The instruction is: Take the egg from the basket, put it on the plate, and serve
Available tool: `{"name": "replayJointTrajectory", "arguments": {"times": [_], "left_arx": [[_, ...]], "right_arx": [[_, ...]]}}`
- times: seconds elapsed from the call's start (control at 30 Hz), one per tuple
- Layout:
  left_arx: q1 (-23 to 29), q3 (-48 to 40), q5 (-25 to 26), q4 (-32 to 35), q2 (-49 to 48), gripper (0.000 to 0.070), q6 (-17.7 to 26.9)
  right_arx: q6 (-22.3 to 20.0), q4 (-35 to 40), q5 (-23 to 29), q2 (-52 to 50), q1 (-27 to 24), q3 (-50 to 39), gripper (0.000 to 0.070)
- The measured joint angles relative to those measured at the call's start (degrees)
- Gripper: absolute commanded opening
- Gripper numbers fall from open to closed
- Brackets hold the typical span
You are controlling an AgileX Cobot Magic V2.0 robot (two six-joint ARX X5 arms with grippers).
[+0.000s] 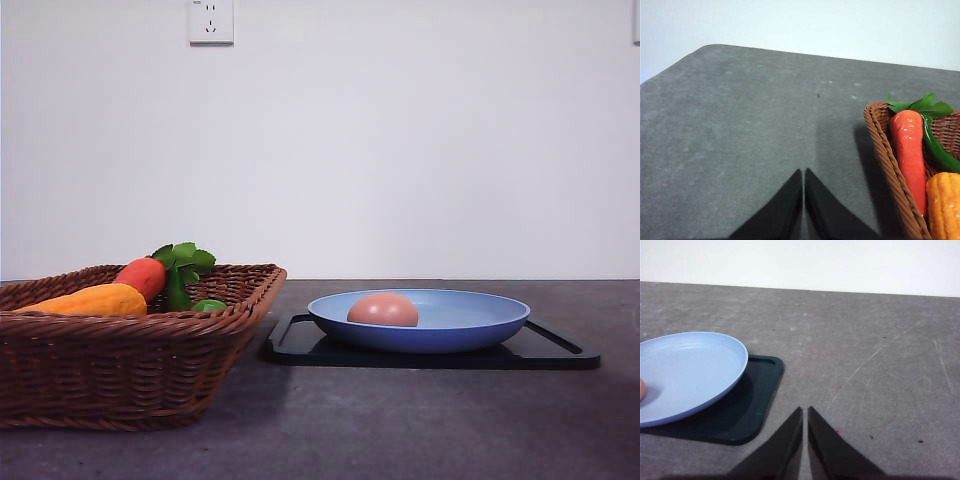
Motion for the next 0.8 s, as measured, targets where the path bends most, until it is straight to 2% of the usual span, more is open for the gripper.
{"name": "replayJointTrajectory", "arguments": {"times": [0.8], "left_arx": [[0.0, 0.0, 0.0, 0.0, 0.0, 0.0000, 0.0]], "right_arx": [[0.0, 0.0, 0.0, 0.0, 0.0, 0.0, 0.0000]]}}
